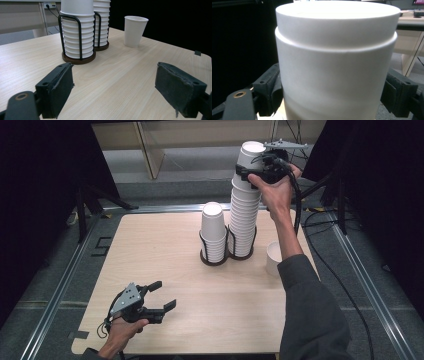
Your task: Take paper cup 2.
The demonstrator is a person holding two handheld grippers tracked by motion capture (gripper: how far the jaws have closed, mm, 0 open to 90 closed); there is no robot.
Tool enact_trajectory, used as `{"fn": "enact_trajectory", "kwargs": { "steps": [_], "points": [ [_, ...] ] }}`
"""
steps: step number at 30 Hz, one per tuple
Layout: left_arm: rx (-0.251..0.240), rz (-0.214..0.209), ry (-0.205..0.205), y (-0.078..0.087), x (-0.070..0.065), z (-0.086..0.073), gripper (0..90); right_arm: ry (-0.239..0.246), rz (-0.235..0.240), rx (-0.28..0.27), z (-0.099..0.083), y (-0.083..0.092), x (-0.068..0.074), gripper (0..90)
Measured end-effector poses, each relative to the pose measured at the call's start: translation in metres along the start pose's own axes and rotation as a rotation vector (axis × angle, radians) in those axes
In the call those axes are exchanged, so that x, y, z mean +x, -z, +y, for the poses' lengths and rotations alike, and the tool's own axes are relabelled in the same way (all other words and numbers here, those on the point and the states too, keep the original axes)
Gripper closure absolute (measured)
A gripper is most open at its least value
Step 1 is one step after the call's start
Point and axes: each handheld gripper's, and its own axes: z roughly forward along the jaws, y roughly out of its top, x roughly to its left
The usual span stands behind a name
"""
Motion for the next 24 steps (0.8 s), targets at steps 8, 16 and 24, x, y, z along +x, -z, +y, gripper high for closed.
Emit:
{"fn": "enact_trajectory", "kwargs": {
  "steps": [8,16,24],
  "points": [
    [0.004,-0.001,-0.001,0.0,-0.001,0.0,14.5,0.026,-0.011,-0.054,0.02,0.013,0.004,18.1],
    [-0.015,-0.015,0.001,-0.002,-0.001,-0.001,14.5,0.035,-0.013,-0.133,0.043,0.029,0.01,18.1],
    [0.014,-0.008,-0.006,-0.001,-0.001,-0.001,14.5,0.02,-0.018,-0.209,0.061,0.051,0.013,18.2]
  ]
}}
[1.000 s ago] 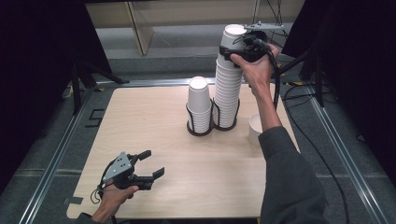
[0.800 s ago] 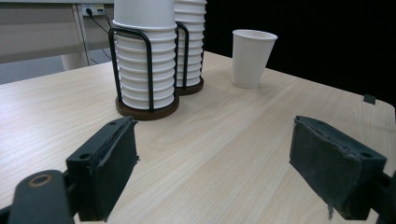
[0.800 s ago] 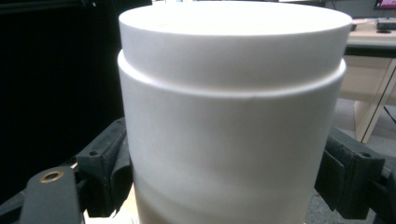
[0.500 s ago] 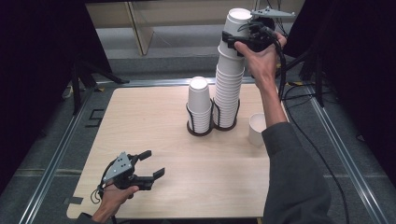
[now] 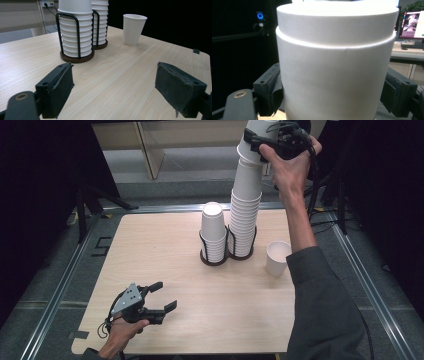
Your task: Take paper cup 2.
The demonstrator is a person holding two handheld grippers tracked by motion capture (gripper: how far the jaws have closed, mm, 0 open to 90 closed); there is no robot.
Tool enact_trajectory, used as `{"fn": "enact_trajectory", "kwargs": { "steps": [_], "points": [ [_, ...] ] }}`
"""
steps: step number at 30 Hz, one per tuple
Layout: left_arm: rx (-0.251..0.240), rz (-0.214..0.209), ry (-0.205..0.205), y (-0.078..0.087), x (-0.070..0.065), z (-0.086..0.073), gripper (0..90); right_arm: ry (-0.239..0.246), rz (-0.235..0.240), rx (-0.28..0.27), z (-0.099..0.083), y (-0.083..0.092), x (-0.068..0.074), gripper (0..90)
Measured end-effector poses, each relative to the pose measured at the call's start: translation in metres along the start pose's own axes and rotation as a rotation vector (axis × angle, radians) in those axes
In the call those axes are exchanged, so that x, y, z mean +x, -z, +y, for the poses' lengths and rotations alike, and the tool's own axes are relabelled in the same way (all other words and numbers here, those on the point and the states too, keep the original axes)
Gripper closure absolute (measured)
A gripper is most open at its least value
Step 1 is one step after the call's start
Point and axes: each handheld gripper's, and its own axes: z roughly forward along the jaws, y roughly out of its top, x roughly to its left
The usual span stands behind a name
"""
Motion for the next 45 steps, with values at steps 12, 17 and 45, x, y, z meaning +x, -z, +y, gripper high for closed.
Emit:
{"fn": "enact_trajectory", "kwargs": {
  "steps": [12,17,45],
  "points": [
    [0.003,0.004,0.002,-0.001,0.0,-0.001,14.5,0.001,0.005,0.014,-0.012,0.042,-0.02,18.2],
    [-0.013,0.006,-0.001,-0.002,0.0,-0.001,14.5,0.014,0.003,0.021,-0.026,0.065,-0.028,18.2],
    [-0.019,0.022,-0.01,-0.005,0.002,-0.002,14.5,-0.024,0.143,0.17,-0.223,0.117,0.002,18.3]
  ]
}}
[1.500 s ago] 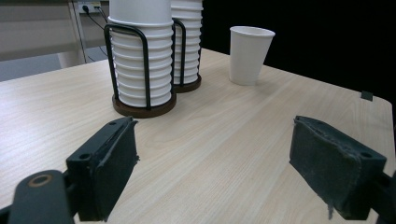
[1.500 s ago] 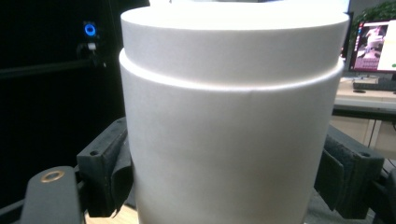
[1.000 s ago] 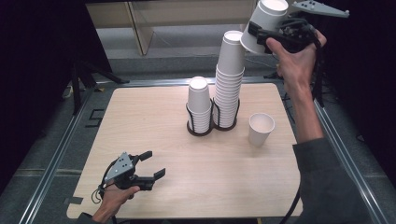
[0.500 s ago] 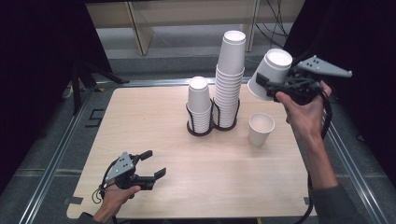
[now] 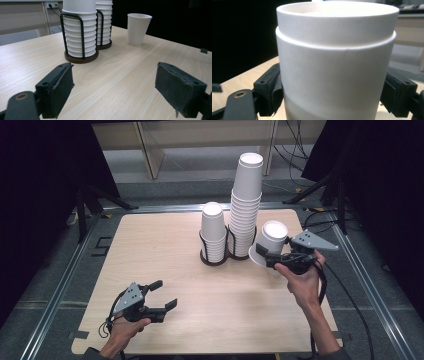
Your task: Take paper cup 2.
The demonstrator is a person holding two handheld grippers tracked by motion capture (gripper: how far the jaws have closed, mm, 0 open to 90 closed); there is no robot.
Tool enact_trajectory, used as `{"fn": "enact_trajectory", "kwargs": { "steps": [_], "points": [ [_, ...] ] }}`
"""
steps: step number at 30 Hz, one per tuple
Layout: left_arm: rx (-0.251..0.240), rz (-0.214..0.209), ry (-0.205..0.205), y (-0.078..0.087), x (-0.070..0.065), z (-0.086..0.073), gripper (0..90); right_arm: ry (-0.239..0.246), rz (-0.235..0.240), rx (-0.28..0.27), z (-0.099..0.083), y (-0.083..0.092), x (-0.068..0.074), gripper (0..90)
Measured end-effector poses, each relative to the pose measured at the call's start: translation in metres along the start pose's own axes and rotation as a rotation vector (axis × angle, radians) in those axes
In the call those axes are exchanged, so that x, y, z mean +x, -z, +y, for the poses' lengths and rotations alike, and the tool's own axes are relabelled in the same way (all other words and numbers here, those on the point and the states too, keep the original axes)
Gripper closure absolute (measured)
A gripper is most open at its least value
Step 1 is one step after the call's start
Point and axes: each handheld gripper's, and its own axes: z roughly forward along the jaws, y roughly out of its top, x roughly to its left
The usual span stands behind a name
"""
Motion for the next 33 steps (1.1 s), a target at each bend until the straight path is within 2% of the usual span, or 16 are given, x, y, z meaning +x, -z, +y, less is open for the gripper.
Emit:
{"fn": "enact_trajectory", "kwargs": {
  "steps": [1,5,6,8,9,12,13,16,17,19,20,22,23,28,29,33],
  "points": [
    [0.019,0.009,-0.002,0.001,0.0,0.001,14.4,-0.016,0.005,-0.001,-0.006,-0.003,0.003,18.3],
    [-0.003,-0.001,-0.001,0.0,0.0,0.0,14.4,0.009,0.038,0.025,-0.024,-0.016,0.011,18.3],
    [-0.002,0.002,-0.001,0.0,0.0,0.0,14.4,-0.009,0.058,0.053,-0.03,-0.02,0.014,18.3],
    [-0.002,0.003,0.001,0.0,0.0,0.0,14.4,0.011,0.066,0.066,-0.04,-0.026,0.018,18.3],
    [-0.003,0.003,0.002,0.0,0.0,0.0,14.4,-0.006,0.078,0.08,-0.044,-0.029,0.021,18.3],
    [0.0,0.001,-0.004,0.001,0.0,0.0,14.5,0.003,0.106,0.099,-0.053,-0.036,0.028,18.3],
    [0.02,0.011,-0.006,0.002,0.0,0.0,14.4,0.009,0.106,0.098,-0.055,-0.038,0.029,18.3],
    [0.025,0.014,-0.005,0.002,0.0,0.0,14.5,0.001,0.118,0.117,-0.059,-0.041,0.037,18.3],
    [0.026,0.015,-0.006,0.002,0.0,0.0,14.5,0.024,0.134,0.105,-0.06,-0.044,0.037,18.3],
    [0.026,0.015,-0.005,0.002,0.0,0.0,14.5,0.03,0.151,0.105,-0.061,-0.047,0.041,18.3],
    [0.026,0.015,-0.005,0.001,0.0,0.0,14.5,0.019,0.157,0.109,-0.061,-0.047,0.044,18.2],
    [0.025,0.013,-0.001,0.001,0.0,0.0,14.5,0.022,0.17,0.118,-0.063,-0.05,0.049,18.3],
    [0.025,0.012,-0.002,0.001,0.0,0.0,14.4,0.041,0.172,0.112,-0.063,-0.051,0.05,18.3],
    [0.005,-0.001,-0.002,-0.001,0.0,-0.001,14.5,0.029,0.211,0.126,-0.064,-0.058,0.062,18.3],
    [0.004,-0.002,-0.002,-0.001,0.0,-0.001,14.5,0.048,0.222,0.116,-0.064,-0.06,0.063,18.3],
    [0.003,-0.005,0.002,-0.002,0.0,-0.002,14.5,0.046,0.239,0.131,-0.064,-0.064,0.071,18.3]
  ]
}}
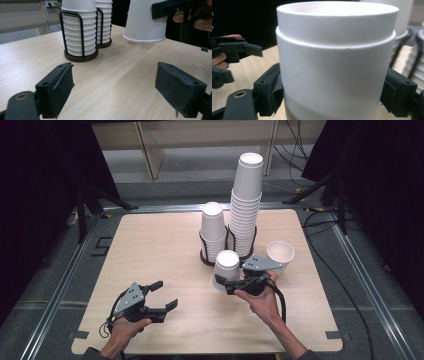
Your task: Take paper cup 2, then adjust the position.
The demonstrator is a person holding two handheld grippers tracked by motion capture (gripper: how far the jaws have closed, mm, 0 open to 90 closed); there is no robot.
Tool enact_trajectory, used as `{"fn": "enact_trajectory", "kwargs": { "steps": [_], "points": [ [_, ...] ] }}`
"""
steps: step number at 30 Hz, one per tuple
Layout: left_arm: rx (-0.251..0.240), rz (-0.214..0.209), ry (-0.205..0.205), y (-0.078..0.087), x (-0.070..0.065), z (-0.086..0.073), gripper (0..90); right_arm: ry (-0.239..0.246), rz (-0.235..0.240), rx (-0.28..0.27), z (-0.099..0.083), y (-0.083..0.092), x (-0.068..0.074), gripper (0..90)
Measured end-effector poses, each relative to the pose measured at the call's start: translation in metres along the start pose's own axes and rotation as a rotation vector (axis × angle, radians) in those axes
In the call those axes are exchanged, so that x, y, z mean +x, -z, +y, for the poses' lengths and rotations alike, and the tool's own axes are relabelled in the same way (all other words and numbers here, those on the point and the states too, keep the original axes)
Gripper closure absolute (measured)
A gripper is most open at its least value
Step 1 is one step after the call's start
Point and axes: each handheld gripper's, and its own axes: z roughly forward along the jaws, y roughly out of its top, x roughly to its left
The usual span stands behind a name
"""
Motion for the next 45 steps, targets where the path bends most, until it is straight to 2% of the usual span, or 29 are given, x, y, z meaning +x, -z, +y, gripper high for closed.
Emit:
{"fn": "enact_trajectory", "kwargs": {
  "steps": [1,2,3,4,5,7,8,9,10,11,12,13,14,16,19,20,21,23,24,25,26,28,30,31,32,33,35,37,45],
  "points": [
    [0.0,-0.001,-0.002,0.0,0.0,0.0,14.5,-0.016,0.0,0.002,0.0,-0.001,0.002,18.2],
    [0.004,-0.001,-0.005,0.0,0.0,0.0,14.5,-0.008,0.023,-0.004,0.0,-0.003,0.003,18.3],
    [0.01,0.002,-0.005,0.0,-0.001,0.0,14.4,0.011,0.016,-0.006,0.001,-0.004,0.004,18.3],
    [0.014,0.005,-0.003,0.001,-0.001,0.0,14.5,-0.008,0.04,-0.011,0.001,-0.006,0.006,18.3],
    [0.027,0.008,-0.006,0.002,-0.002,0.001,14.5,0.008,0.036,-0.01,0.002,-0.006,0.006,18.2],
    [0.024,0.004,-0.003,0.001,-0.002,0.0,14.5,-0.017,0.061,-0.012,0.003,-0.01,0.011,18.3],
    [0.029,0.002,-0.001,0.002,-0.002,0.0,14.5,-0.004,0.056,-0.007,0.004,-0.011,0.012,18.3],
    [0.03,-0.002,0.004,0.002,-0.002,-0.001,14.5,-0.013,0.07,-0.008,0.004,-0.013,0.014,18.3],
    [0.029,-0.004,0.005,0.002,-0.002,-0.001,14.5,0.005,0.067,-0.015,0.005,-0.015,0.015,18.3],
    [0.023,-0.009,0.012,0.001,-0.002,-0.001,14.5,-0.019,0.076,-0.002,0.005,-0.016,0.018,18.3],
    [0.028,-0.014,0.01,0.002,-0.002,-0.001,14.5,0.005,0.078,-0.004,0.006,-0.018,0.018,18.3],
    [0.029,-0.017,0.011,0.001,-0.003,-0.001,14.5,-0.001,0.091,-0.01,0.007,-0.021,0.02,18.3],
    [0.031,-0.025,0.014,0.001,-0.003,-0.001,14.5,0.015,0.08,-0.003,0.007,-0.021,0.02,18.3],
    [0.032,-0.034,0.023,0.0,-0.003,-0.001,14.5,0.003,0.118,-0.015,0.007,-0.027,0.024,18.3],
    [0.027,-0.056,0.031,0.0,-0.003,-0.001,14.5,-0.014,0.152,-0.004,0.008,-0.032,0.03,18.3],
    [0.023,-0.06,0.035,0.0,-0.004,-0.001,14.5,-0.005,0.157,-0.013,0.008,-0.034,0.031,18.3],
    [0.021,-0.063,0.041,0.0,-0.004,-0.001,14.5,-0.022,0.167,0.001,0.008,-0.035,0.034,18.3],
    [0.022,-0.079,0.039,-0.001,-0.005,-0.001,14.5,0.011,0.175,-0.025,0.008,-0.039,0.035,18.3],
    [0.022,-0.082,0.041,-0.001,-0.005,-0.001,14.5,-0.006,0.188,-0.014,0.009,-0.04,0.038,18.3],
    [0.023,-0.088,0.041,-0.001,-0.005,-0.001,14.4,0.024,0.181,-0.014,0.009,-0.041,0.038,18.4],
    [0.029,-0.09,0.033,-0.001,-0.005,-0.001,14.5,0.016,0.195,-0.012,0.009,-0.043,0.041,18.3],
    [0.009,-0.111,0.041,-0.004,-0.006,-0.002,14.5,0.03,0.197,-0.008,0.009,-0.046,0.043,18.4],
    [0.037,-0.098,0.032,-0.003,-0.007,-0.001,14.5,0.012,0.225,0.001,0.009,-0.051,0.048,18.4],
    [0.035,-0.1,0.033,-0.003,-0.007,-0.001,14.5,0.031,0.223,-0.009,0.009,-0.053,0.049,18.4],
    [0.036,-0.098,0.033,-0.004,-0.007,-0.001,14.5,0.009,0.23,-0.006,0.009,-0.054,0.053,18.4],
    [0.04,-0.095,0.034,-0.004,-0.007,-0.001,14.5,0.039,0.236,-0.007,0.009,-0.056,0.053,18.4],
    [0.042,-0.091,0.039,-0.004,-0.007,-0.001,14.5,0.055,0.24,-0.007,0.01,-0.059,0.057,18.5],
    [0.016,-0.105,0.045,-0.006,-0.007,-0.002,14.5,0.053,0.241,-0.001,0.012,-0.06,0.06,18.5],
    [0.015,-0.119,0.049,-0.006,-0.007,-0.002,13.6,0.041,0.276,-0.014,0.013,-0.071,0.07,18.6]
  ]
}}
